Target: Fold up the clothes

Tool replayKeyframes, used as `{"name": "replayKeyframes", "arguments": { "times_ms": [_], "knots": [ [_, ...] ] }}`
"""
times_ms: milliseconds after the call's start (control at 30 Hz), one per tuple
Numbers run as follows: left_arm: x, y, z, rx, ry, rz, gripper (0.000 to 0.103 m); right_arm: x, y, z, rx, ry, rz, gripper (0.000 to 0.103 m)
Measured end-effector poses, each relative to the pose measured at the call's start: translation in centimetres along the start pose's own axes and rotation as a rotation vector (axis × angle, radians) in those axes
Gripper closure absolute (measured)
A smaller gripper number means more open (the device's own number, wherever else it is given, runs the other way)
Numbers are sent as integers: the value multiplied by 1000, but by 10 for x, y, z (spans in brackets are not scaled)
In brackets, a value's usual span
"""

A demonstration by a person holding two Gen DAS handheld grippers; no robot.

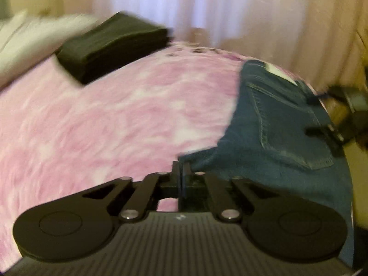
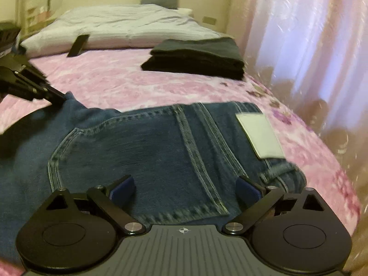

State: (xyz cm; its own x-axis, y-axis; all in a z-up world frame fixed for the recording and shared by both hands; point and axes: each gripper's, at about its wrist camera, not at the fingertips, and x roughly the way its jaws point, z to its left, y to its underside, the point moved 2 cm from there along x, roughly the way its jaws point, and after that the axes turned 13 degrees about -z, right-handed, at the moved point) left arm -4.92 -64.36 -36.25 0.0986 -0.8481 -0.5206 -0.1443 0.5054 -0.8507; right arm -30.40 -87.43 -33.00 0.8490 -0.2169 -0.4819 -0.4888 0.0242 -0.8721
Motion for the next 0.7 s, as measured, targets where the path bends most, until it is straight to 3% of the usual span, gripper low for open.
{"name": "replayKeyframes", "arguments": {
  "times_ms": [200, 333, 433, 567, 700],
  "knots": [
    [-2, 1, 7, -42, -37, -7, 101, -6, 1, -3, 29, -4, -9, 6],
    [-25, -16, 13, -70, -91, -78, 101, -13, -4, -5, 32, -49, -50, 6],
    [-36, -28, 5, -76, -70, -123, 101, -3, 1, -17, 87, -44, -11, 6],
    [-20, -23, -25, -6, -7, -54, 94, -5, 13, -39, 200, -27, -20, 23],
    [12, 2, -38, 57, -17, 76, 94, -25, 8, -44, 262, -1, -81, 23]
  ]
}}
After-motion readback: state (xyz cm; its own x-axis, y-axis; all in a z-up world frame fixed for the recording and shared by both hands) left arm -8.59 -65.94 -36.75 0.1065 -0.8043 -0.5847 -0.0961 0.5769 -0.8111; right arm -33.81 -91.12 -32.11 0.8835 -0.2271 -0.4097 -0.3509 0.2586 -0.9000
